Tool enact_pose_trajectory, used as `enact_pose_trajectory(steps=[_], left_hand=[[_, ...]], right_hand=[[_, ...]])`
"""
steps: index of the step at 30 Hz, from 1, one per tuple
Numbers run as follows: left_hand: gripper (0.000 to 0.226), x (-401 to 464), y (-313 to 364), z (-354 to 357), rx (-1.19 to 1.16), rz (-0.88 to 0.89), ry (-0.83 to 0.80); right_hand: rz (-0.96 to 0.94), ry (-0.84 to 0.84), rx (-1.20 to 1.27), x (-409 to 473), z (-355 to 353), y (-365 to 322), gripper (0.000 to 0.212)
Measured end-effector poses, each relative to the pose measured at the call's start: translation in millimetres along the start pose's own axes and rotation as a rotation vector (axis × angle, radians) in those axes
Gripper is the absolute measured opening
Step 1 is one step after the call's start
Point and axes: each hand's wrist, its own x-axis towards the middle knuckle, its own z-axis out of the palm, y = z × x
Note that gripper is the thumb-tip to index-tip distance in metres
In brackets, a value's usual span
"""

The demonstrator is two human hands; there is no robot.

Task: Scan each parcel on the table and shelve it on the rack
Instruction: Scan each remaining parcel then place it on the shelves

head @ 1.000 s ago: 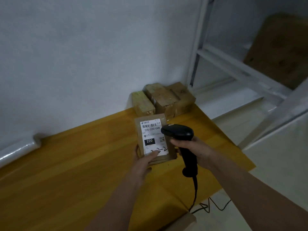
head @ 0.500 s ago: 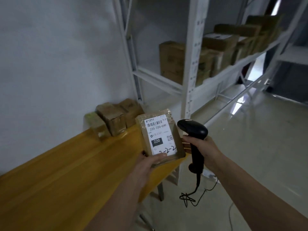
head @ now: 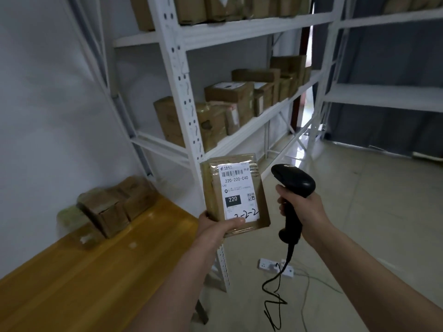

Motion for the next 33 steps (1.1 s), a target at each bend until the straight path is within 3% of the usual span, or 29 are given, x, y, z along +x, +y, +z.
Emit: enact_pose_trajectory(steps=[8, 18, 22, 26, 33], left_hand=[[0.086, 62.5, 60.6, 72.8, 0.073, 0.114, -0.051], [0.057, 188.5, 159.4, 173.1, 0.099, 0.226, -0.087], [0.059, 239.1, 202.7, 202.3, 0.088, 0.263, -0.066], [0.085, 276.5, 240.0, 235.0, 0.113, 0.301, -0.069], [0.096, 314.6, 309.0, 287.3, 0.19, 0.412, -0.066]], right_hand=[[-0.154, 0.042, 0.073, 60.4, -32.0, -50.0, 0.018], [-0.285, -0.011, 0.037, 202.8, -39.3, -131.2, 0.02], [-0.314, -0.04, -0.001, 264.1, -34.2, -160.2, 0.021], [-0.324, -0.064, 0.007, 307.9, -37.4, -176.9, 0.024], [-0.416, -0.041, 0.097, 361.9, -46.4, -213.9, 0.029]])
